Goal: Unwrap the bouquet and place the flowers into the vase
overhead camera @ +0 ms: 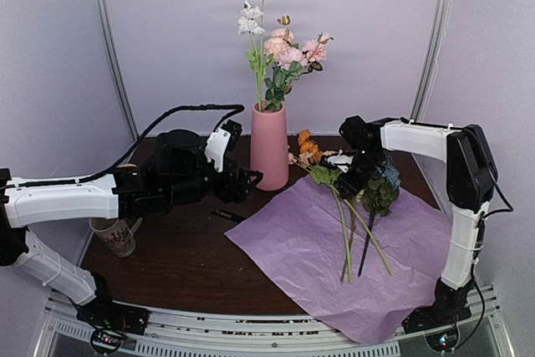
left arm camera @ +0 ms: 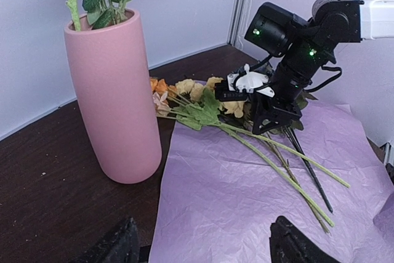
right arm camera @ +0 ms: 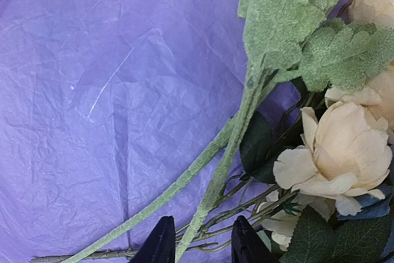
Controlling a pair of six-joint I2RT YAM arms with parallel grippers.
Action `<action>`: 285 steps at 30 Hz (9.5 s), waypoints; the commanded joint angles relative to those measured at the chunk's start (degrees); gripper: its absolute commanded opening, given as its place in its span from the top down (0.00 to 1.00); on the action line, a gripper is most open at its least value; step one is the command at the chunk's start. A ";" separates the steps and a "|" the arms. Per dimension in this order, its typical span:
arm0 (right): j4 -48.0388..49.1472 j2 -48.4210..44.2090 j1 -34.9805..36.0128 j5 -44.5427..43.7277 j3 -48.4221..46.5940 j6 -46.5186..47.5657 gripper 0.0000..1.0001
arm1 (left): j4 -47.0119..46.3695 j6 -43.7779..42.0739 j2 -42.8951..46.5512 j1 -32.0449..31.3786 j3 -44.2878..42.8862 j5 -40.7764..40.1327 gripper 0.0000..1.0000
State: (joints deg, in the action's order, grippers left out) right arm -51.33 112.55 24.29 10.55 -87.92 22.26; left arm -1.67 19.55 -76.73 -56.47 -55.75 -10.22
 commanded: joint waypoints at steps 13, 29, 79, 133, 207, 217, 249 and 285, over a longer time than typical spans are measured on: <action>-3.56 7.52 0.32 -1.31 -5.66 -0.55 0.73 | -2.30 1.22 2.31 -0.66 1.78 -0.95 0.26; -5.17 -2.63 -1.11 0.76 -4.45 -5.71 1.00 | -2.71 1.55 3.22 -0.84 2.44 -1.05 0.26; 28.22 -53.21 -6.36 56.70 33.21 -16.09 1.00 | -38.93 18.59 -38.75 -5.07 -35.89 30.26 0.71; 24.32 -58.72 -23.59 44.29 41.44 -4.00 0.36 | 2.14 -18.78 -15.77 5.86 -46.58 18.61 1.00; 19.88 -44.29 -13.68 26.81 36.45 -3.47 0.62 | -13.45 -26.56 0.90 3.07 -0.71 -10.94 0.02; 12.19 -18.44 -2.72 11.41 20.14 -8.01 0.68 | -18.53 -7.24 7.88 -0.25 13.58 -5.98 0.02; 10.27 -6.35 -4.17 9.74 11.92 -19.88 1.00 | -1.60 4.14 3.49 -3.98 7.02 -31.11 0.06; 61.14 -54.41 -21.04 56.76 51.56 -40.34 1.00 | -24.31 8.80 -49.26 -4.86 -55.37 22.23 0.37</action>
State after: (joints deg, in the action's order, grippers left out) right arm 7.77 58.76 3.44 64.77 -36.73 -19.68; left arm -23.97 24.58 -123.52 -60.88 -105.01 7.49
